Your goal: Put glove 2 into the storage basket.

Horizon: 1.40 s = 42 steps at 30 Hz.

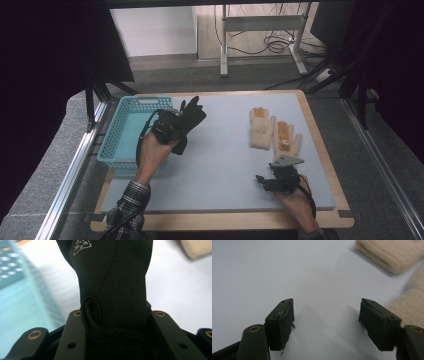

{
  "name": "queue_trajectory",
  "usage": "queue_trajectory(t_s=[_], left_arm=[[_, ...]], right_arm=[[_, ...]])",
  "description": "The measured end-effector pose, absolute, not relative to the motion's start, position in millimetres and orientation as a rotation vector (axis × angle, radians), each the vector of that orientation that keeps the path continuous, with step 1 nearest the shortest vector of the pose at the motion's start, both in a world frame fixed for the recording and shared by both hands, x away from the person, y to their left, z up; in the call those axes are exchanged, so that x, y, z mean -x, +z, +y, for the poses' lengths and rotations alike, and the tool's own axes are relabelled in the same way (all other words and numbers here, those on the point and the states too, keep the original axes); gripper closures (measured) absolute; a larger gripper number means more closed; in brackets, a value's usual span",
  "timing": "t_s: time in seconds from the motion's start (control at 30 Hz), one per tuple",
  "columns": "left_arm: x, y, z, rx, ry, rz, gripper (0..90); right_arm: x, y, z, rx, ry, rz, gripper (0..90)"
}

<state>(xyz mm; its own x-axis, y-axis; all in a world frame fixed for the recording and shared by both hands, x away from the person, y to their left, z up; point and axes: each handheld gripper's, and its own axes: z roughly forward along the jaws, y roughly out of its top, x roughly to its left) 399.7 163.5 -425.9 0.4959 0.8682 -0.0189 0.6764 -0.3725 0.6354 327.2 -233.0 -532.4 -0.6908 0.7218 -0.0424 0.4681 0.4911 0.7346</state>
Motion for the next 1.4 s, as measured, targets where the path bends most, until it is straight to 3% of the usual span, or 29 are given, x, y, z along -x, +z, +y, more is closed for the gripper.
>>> queue_trajectory(t_s=[0.33, 0.57, 0.8, 1.27, 1.4], left_arm=[[-410, -416, 230, -2.061, 0.477, 1.421, 64.6], [-419, -428, 273, -2.037, 0.523, 1.585, 64.0], [-431, -451, 308, -2.042, 0.473, 1.711, 63.3], [-458, -497, 326, -2.151, 0.38, 1.839, 61.1], [-461, -505, 331, -2.171, 0.37, 1.898, 56.3]], right_arm=[[-327, -532, -233, -0.998, 1.024, 2.394, 27.4], [-327, -532, -233, -0.998, 1.024, 2.394, 27.4], [-327, -532, -233, -0.999, 1.025, 2.394, 27.3], [-327, -532, -233, -0.999, 1.025, 2.394, 27.3], [-327, -532, -233, -0.999, 1.025, 2.394, 27.3]])
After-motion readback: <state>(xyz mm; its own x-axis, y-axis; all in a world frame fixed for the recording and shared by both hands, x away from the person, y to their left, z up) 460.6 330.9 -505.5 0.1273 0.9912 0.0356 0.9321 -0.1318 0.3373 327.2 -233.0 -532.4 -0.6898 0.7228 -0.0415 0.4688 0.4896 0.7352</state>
